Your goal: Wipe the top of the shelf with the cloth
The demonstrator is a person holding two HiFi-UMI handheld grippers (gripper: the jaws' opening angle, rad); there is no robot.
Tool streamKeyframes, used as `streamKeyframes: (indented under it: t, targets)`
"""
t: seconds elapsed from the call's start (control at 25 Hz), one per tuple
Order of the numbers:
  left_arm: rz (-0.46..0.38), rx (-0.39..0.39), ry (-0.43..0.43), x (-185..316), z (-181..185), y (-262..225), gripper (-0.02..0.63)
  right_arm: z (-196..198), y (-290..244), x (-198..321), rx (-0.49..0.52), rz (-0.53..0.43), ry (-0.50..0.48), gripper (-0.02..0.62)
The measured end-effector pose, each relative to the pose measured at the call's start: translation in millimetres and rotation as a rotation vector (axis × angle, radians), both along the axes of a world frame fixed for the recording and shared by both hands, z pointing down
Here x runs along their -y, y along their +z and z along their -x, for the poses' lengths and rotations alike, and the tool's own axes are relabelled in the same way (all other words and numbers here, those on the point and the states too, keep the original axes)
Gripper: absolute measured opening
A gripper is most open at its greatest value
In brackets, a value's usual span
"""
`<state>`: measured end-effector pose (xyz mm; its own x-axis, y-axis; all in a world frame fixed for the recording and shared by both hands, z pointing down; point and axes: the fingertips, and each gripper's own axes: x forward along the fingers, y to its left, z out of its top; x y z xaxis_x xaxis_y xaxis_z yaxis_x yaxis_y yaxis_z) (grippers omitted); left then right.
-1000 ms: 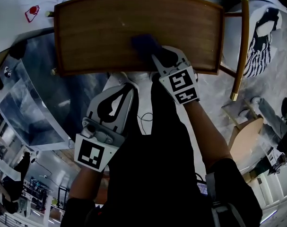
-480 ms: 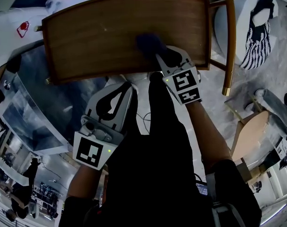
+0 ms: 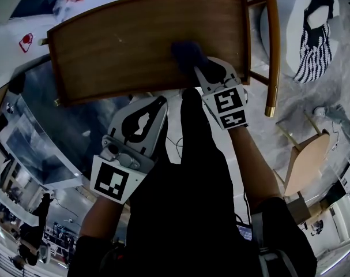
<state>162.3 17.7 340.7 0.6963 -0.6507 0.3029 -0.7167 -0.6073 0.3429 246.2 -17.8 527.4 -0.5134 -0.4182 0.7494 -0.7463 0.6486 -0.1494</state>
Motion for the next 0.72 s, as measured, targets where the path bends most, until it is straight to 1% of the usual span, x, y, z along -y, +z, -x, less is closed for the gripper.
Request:
streamKeyframes:
  t: [0.24, 0.72]
  targets:
    - [-0.002, 0.005, 0.011, 1.5, -5.5, -1.3, 0.023, -9.2, 0.2, 1.4, -0.017, 0.005, 0.011, 0.092]
    - [-0.017, -0.006, 0.007, 0.8, -7.1, -10.6, 0.023, -40.5, -0.3, 2.6, -0.102, 0.025, 0.058, 0.092]
